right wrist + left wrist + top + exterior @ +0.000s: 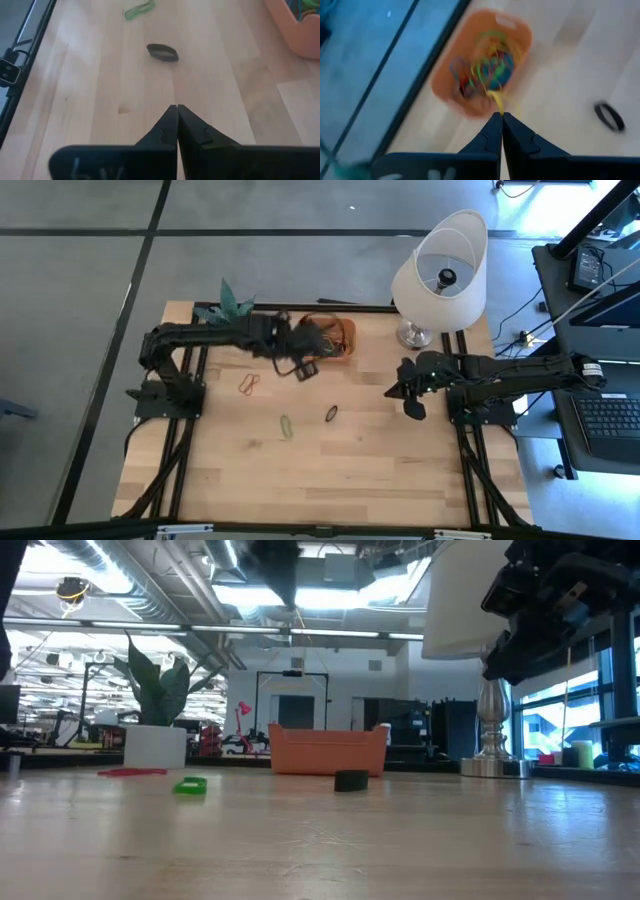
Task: Pick and place rubber bands into bin
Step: Put the yellow rubber band into the orange bin
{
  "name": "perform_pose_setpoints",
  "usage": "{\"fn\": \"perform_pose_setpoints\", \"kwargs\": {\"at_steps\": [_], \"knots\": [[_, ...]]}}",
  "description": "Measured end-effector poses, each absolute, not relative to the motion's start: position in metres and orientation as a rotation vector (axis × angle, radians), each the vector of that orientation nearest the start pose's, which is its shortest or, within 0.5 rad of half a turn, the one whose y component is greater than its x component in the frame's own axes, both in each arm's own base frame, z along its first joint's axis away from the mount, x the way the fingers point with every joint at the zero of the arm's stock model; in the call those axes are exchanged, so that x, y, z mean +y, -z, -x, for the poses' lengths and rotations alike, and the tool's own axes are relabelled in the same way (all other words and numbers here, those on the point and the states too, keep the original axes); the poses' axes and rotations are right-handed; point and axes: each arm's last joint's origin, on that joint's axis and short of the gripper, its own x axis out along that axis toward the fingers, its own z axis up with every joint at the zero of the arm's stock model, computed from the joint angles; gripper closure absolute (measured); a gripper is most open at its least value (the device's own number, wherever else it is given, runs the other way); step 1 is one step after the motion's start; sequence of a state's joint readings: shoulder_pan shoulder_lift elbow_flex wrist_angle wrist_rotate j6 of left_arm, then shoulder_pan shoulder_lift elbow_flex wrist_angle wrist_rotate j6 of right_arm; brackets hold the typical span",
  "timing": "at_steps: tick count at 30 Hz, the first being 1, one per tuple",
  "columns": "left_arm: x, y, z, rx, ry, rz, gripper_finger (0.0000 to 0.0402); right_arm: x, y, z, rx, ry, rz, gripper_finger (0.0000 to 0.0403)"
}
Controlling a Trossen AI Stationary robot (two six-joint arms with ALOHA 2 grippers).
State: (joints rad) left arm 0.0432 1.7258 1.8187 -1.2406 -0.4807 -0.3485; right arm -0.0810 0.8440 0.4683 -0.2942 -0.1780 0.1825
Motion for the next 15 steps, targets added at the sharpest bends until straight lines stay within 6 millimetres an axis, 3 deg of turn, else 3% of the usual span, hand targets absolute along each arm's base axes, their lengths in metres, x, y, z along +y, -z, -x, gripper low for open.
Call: {"fn": "perform_pose_setpoints", "kwargs": {"at_steps": [8, 15], "knots": [[0.104, -0.351, -0.363, 0.954, -0.555, -0.046, 0.0400, -0.009, -0.212, -0.173, 0.613, -0.026, -0.291, 0.0399], [0.158, -0.299, -0.384, 1.072, -0.453, -0.085, 0.0400, -0.010, -0.220, -0.178, 0.512, -0.007, -0.291, 0.0399]]}}
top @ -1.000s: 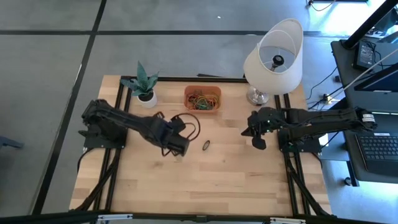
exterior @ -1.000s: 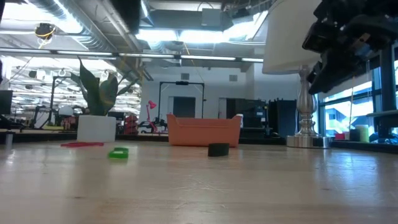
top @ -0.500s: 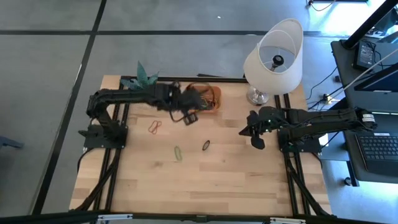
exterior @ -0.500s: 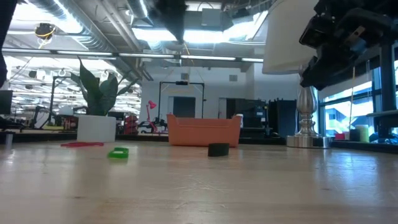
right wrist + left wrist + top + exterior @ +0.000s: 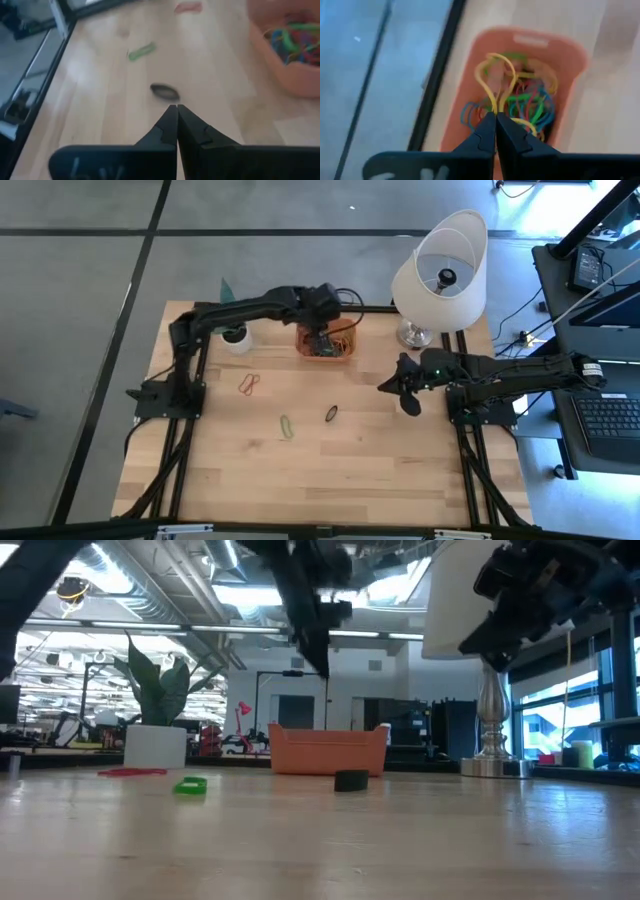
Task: Pick and place rubber bands into bin
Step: Put the yellow rubber band into the orange bin, then put the black rubber band into the orange bin
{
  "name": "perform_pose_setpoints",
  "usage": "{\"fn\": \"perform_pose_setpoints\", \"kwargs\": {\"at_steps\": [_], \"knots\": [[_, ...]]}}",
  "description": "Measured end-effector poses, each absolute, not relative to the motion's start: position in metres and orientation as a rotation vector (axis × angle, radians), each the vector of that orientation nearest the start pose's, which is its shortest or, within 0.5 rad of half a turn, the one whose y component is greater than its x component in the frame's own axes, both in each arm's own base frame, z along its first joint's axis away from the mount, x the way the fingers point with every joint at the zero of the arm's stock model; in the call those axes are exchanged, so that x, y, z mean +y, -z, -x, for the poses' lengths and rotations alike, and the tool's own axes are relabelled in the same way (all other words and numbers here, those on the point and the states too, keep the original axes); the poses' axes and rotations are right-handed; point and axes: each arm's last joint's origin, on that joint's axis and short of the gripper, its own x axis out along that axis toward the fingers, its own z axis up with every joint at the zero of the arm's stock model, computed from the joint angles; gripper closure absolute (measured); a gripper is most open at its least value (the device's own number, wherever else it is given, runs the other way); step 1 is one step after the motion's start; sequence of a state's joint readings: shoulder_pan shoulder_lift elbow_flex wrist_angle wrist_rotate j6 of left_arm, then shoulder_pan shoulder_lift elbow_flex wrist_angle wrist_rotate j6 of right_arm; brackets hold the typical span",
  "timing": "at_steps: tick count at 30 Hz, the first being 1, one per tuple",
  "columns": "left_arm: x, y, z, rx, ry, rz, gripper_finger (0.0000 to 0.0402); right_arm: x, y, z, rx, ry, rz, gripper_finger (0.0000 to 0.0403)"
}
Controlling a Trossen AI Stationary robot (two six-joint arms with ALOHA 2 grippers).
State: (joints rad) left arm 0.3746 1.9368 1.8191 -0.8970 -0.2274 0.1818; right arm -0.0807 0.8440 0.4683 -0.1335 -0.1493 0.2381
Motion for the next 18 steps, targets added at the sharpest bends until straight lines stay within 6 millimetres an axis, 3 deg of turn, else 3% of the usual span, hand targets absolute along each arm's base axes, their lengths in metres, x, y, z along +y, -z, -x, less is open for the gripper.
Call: {"fn": "perform_pose_setpoints", "kwargs": {"at_steps": [5, 10, 14, 18], "knots": [[0.186, -0.251, -0.397, 1.179, -0.396, -0.065, 0.0400, -0.012, -0.224, -0.181, 0.452, 0.053, -0.327, 0.0399], [0.200, -0.206, -0.408, 1.234, -0.321, -0.002, 0.0395, -0.013, -0.225, -0.181, 0.439, 0.089, -0.368, 0.0398], [0.203, -0.191, -0.412, 1.241, -0.282, 0.028, 0.0358, -0.013, -0.225, -0.181, 0.437, 0.098, -0.394, 0.0398], [0.203, -0.195, -0.411, 1.230, -0.298, 0.030, 0.0304, -0.014, -0.225, -0.181, 0.432, 0.125, -0.416, 0.0398]]}}
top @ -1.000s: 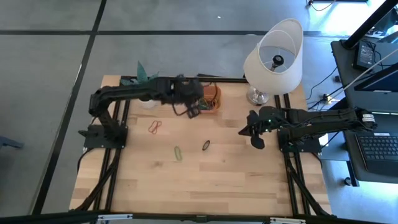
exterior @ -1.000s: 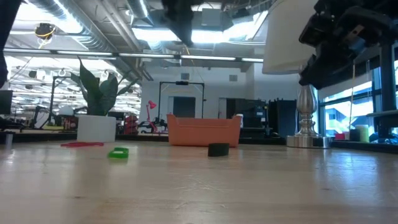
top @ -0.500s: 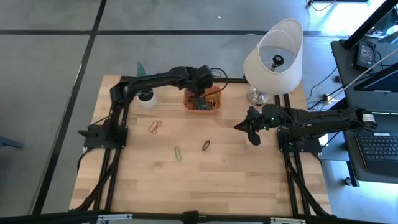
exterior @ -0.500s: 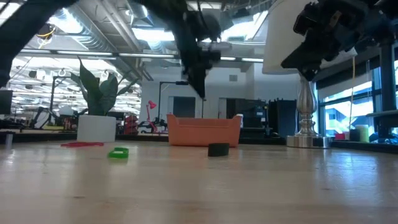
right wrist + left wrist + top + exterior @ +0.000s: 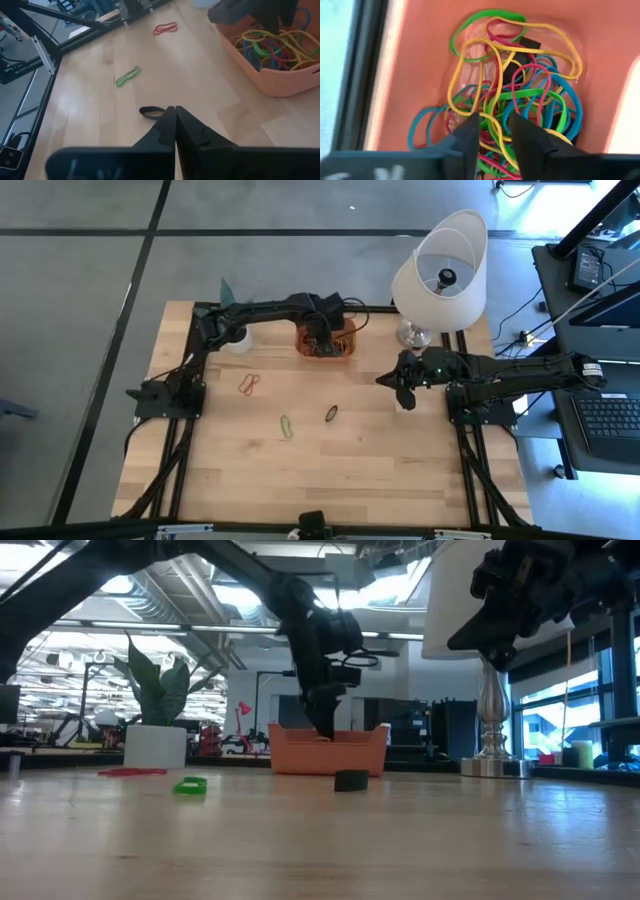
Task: Pick and place rubber bands into bin
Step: Put the black rubber band into the orange bin
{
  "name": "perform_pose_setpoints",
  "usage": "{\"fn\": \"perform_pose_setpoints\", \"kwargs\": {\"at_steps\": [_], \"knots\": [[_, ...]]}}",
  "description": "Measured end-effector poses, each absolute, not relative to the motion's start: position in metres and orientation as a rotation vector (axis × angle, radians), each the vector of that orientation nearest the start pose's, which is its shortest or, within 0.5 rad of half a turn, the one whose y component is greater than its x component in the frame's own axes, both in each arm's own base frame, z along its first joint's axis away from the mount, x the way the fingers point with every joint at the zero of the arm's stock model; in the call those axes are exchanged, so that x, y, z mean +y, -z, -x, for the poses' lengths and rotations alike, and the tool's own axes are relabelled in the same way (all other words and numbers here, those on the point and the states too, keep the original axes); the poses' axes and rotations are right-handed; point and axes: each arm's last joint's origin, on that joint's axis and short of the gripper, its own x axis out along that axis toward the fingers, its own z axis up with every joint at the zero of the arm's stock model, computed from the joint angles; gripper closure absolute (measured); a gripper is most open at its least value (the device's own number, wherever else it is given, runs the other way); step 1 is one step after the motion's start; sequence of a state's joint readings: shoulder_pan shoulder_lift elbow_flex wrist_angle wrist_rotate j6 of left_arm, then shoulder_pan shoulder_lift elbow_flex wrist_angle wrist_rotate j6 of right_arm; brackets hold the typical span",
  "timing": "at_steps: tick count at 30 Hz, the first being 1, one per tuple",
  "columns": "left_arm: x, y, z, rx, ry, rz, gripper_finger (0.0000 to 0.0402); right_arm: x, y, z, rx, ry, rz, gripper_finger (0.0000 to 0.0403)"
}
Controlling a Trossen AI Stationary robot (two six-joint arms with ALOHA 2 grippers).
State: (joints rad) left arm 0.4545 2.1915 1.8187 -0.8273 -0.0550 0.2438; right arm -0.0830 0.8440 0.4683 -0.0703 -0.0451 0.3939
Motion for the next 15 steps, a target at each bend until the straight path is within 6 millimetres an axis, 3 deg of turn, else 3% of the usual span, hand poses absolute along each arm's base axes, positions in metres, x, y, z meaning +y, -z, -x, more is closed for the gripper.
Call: {"fn": "perform_pose_setpoints", "kwargs": {"at_steps": [7, 15], "knots": [[0.203, -0.223, -0.414, 1.217, -0.328, 0.069, 0.0232, -0.014, -0.225, -0.181, 0.433, 0.124, -0.413, 0.0398], [0.195, -0.266, -0.414, 1.190, -0.400, 0.189, 0.0220, -0.014, -0.225, -0.181, 0.434, 0.124, -0.409, 0.0398]]}}
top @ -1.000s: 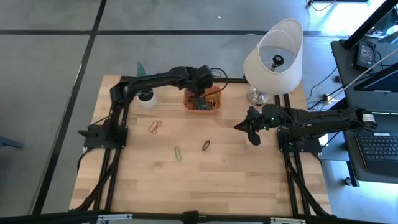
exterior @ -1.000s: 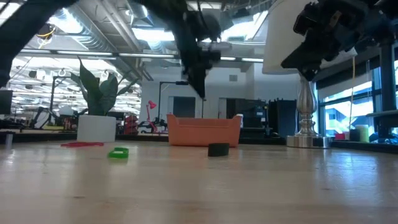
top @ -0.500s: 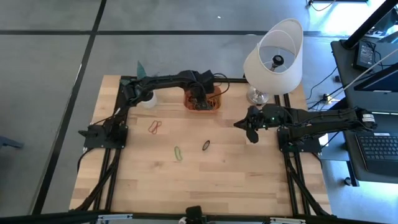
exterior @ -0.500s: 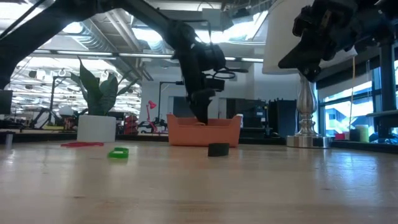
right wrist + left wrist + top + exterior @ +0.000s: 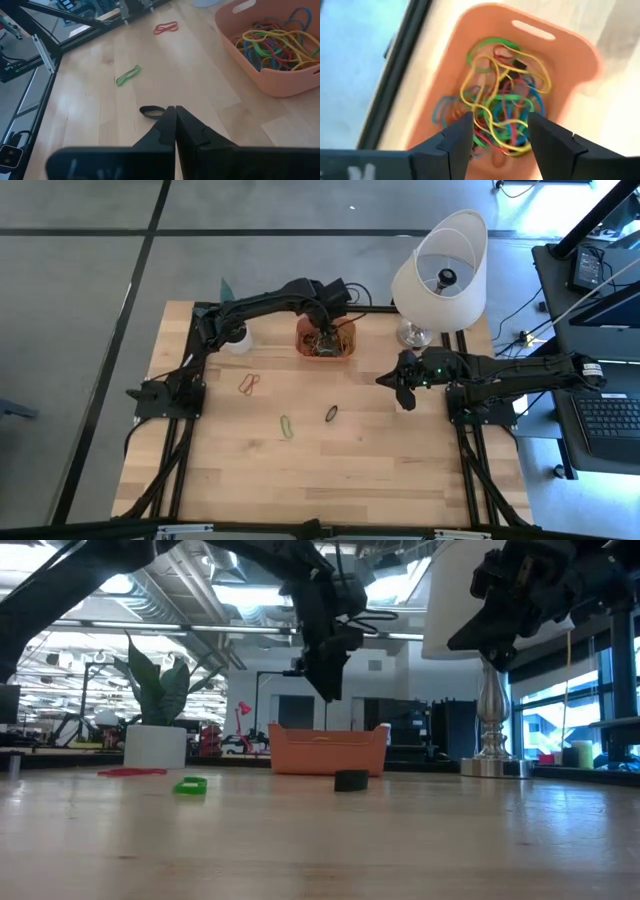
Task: Pick and place rubber bands into bin
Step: Put the black rubber band into the orange bin
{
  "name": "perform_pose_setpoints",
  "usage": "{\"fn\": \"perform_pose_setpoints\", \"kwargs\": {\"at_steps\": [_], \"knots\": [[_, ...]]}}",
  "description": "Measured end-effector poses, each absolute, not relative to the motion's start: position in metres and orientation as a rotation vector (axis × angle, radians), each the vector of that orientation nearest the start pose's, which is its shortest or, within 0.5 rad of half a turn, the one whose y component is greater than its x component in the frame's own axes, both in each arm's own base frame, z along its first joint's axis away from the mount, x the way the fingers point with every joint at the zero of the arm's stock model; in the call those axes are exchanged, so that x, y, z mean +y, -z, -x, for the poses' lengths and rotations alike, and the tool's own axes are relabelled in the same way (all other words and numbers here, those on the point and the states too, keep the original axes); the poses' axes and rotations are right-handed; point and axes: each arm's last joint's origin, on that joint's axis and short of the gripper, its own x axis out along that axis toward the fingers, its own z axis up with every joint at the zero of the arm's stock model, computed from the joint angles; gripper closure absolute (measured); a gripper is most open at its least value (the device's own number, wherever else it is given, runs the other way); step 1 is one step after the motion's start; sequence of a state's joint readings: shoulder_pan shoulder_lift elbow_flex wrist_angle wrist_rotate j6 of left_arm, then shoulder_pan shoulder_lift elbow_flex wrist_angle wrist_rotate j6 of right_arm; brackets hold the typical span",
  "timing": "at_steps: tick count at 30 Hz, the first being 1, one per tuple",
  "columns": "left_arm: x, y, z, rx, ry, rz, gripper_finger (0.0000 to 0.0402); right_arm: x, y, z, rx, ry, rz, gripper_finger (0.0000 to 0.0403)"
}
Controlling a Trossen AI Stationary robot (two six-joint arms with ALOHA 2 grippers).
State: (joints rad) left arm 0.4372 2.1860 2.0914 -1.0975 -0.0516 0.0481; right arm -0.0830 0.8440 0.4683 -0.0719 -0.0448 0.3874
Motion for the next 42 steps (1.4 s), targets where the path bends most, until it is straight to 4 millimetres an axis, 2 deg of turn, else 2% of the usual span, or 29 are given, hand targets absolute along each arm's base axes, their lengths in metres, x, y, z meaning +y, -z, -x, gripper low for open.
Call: {"fn": "perform_pose_setpoints", "kwargs": {"at_steps": [2, 5, 11, 14, 22, 26, 29, 34, 37, 42], "knots": [[0.188, -0.271, -0.411, 1.209, -0.394, 0.221, 0.0227, -0.014, -0.225, -0.181, 0.434, 0.124, -0.409, 0.0398], [0.167, -0.277, -0.407, 1.244, -0.374, 0.237, 0.0253, -0.014, -0.225, -0.181, 0.436, 0.124, -0.408, 0.0398], [0.111, -0.280, -0.394, 1.175, -0.338, 0.228, 0.0349, -0.014, -0.224, -0.181, 0.443, 0.125, -0.406, 0.0398], [0.083, -0.276, -0.373, 1.123, -0.361, 0.236, 0.0392, -0.014, -0.224, -0.181, 0.443, 0.125, -0.407, 0.0398], [0.020, -0.258, -0.302, 0.960, -0.396, 0.341, 0.0399, -0.014, -0.228, -0.183, 0.396, 0.104, -0.348, 0.0399], [0.000, -0.249, -0.270, 0.914, -0.394, 0.325, 0.0400, -0.011, -0.245, -0.190, 0.347, 0.067, -0.244, 0.0400], [-0.008, -0.243, -0.247, 0.908, -0.393, 0.308, 0.0400, -0.008, -0.262, -0.206, 0.362, 0.068, -0.164, 0.0401], [-0.012, -0.234, -0.215, 0.894, -0.374, 0.295, 0.0399, 0.000, -0.282, -0.253, 0.473, 0.054, -0.055, 0.0400], [-0.012, -0.228, -0.198, 0.885, -0.359, 0.278, 0.0399, 0.006, -0.281, -0.285, 0.616, 0.019, 0.020, 0.0400], [-0.010, -0.216, -0.173, 0.873, -0.338, 0.250, 0.0400, 0.015, -0.266, -0.335, 0.853, -0.020, 0.073, 0.0399]]}}
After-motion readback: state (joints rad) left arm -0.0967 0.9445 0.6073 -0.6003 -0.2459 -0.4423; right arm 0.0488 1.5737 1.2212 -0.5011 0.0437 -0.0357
